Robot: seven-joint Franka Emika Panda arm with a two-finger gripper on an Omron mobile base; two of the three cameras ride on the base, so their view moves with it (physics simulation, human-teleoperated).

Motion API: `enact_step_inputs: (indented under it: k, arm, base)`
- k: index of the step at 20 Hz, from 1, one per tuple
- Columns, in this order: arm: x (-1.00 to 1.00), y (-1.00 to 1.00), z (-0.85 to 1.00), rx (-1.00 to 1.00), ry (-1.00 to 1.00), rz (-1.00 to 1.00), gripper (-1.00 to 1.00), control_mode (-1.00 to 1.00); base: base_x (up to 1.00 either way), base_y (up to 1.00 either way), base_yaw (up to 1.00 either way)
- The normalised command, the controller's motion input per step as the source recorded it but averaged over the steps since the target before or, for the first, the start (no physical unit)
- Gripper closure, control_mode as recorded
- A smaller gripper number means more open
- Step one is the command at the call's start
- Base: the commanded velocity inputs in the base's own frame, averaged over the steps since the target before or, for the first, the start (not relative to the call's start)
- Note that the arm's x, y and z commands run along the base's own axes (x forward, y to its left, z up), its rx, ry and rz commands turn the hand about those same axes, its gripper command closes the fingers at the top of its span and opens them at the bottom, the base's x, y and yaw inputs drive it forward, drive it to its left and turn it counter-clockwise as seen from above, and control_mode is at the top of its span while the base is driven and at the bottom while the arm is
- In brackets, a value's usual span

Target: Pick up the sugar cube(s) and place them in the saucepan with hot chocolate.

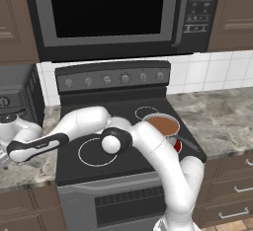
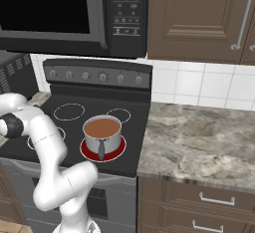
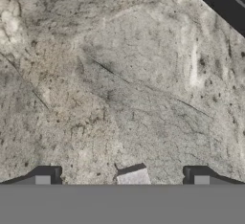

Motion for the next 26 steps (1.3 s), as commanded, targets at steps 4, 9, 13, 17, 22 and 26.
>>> enact_step_inputs:
  k: [4, 9, 13, 17, 22, 26]
  arm:
    - [0.0, -0.01, -0.17, 0.0, 0.0, 0.03, -1.0, -1.0]
    - [0.0, 0.0, -0.28, 0.0, 0.0, 0.02, -1.0, -1.0]
    - [0.0, 0.0, -0.24, 0.0, 0.0, 0.01, -1.0, -1.0]
    - [0.0, 0.0, -0.16, 0.0, 0.01, 0.0, -1.0, -1.0]
    - [0.0, 0.0, -0.15, 0.0, 0.02, 0.0, 1.0, -1.0]
    - [0.0, 0.0, -0.09, 0.0, 0.02, 0.0, 1.0, -1.0]
  base:
    - [0.0, 0.0, 0.0]
    - [0.0, 0.0, 0.0]
    - [0.0, 0.0, 0.0]
    - [0.0, 0.0, 0.0]
    - [0.0, 0.0, 0.0]
    - [0.0, 0.0, 0.0]
